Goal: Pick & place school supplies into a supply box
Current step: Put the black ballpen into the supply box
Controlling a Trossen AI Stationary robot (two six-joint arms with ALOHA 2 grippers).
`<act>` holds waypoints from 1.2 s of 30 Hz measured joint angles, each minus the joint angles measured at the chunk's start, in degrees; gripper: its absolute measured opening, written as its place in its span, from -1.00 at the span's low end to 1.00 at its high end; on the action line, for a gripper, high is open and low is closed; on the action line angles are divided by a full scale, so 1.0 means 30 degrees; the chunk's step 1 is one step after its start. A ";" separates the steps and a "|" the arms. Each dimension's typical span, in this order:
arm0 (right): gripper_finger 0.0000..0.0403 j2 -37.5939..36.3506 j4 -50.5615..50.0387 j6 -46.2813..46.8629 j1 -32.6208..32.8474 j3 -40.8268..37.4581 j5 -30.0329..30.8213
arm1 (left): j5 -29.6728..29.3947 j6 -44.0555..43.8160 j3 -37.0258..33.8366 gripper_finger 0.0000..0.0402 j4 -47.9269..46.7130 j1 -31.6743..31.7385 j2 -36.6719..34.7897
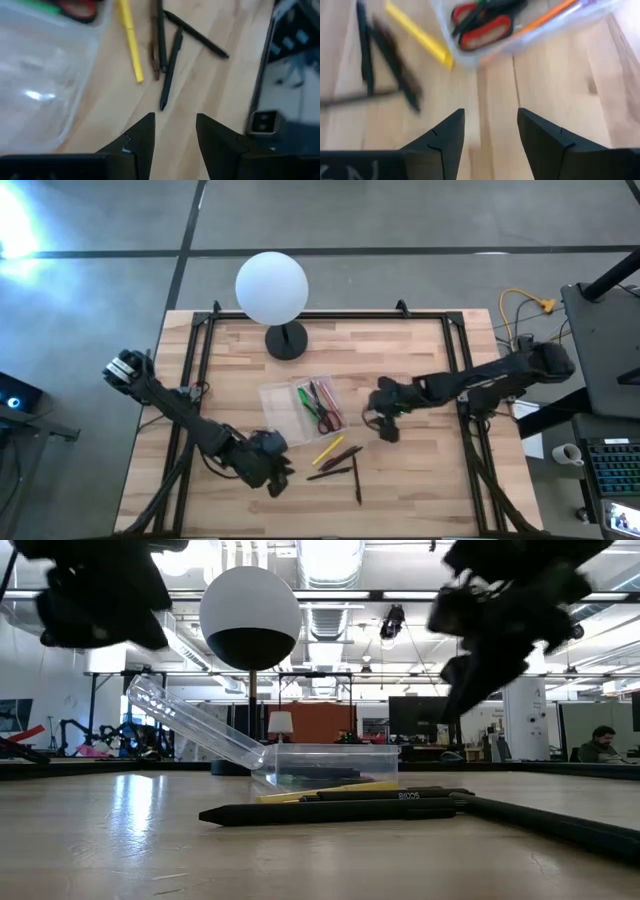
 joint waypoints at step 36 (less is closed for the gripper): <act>-0.14 -0.3987 -0.3655 -0.6079 0.3472 -0.2595 0.0256 | 0.1327 0.4757 1.2265 -0.37 -0.8211 0.1575 1.2687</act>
